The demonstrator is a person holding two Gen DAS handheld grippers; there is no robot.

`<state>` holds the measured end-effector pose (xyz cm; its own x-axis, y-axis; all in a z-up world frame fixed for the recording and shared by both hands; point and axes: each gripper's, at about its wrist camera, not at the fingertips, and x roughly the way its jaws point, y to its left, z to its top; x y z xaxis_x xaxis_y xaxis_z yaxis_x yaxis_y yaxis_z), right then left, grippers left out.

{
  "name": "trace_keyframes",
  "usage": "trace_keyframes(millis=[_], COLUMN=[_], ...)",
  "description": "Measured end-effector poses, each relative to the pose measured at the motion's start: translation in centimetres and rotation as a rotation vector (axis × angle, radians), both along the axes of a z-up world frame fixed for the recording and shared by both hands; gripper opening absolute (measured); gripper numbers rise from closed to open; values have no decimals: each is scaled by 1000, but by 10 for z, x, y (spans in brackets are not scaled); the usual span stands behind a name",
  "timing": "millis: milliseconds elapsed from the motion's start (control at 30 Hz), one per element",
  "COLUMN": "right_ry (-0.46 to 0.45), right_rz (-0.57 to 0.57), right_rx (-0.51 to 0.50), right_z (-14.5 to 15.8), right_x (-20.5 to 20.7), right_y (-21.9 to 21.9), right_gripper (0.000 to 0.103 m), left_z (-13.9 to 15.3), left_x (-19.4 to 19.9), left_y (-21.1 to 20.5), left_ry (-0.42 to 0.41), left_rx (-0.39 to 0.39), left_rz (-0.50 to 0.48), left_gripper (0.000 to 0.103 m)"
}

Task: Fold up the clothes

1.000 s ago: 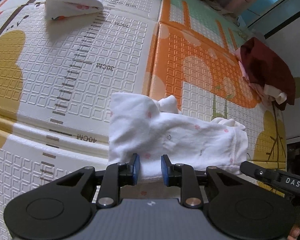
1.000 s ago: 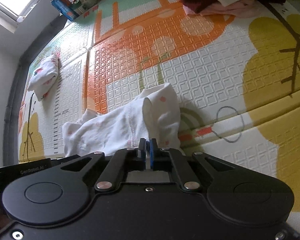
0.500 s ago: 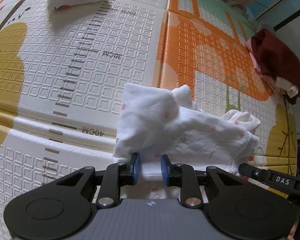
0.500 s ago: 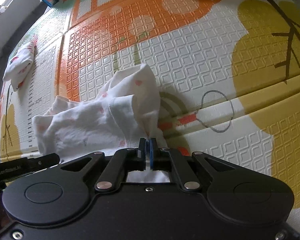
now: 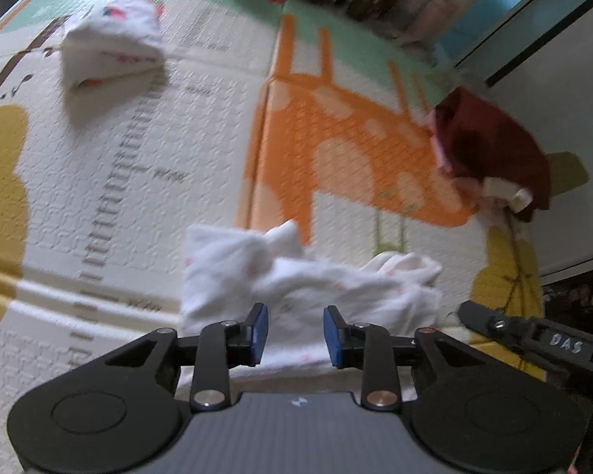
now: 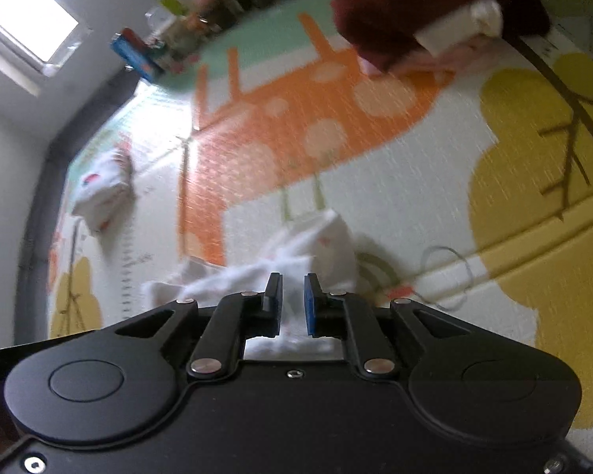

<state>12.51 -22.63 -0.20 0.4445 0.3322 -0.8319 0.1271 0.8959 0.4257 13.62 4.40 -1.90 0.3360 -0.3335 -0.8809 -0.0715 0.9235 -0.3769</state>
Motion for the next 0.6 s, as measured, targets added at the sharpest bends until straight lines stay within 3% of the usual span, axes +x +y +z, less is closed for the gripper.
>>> trace_keyframes(millis=[133,333,600], right_ry=[5,58,100], right_rz=[13,-16,-61], right_rx=[43,84,18], right_z=[-4,-30,-58], right_x=[7,19,30], right_y=[12,20,13], right_gripper=[9,9,8], left_z=[-7,-25,-44], left_x=[8,20,37], left_y=[-5,-1,18], left_ry=[-4,8,33], left_rx=[-4,7,43], left_rz=[-2,31,99], left_gripper=[19,17,15])
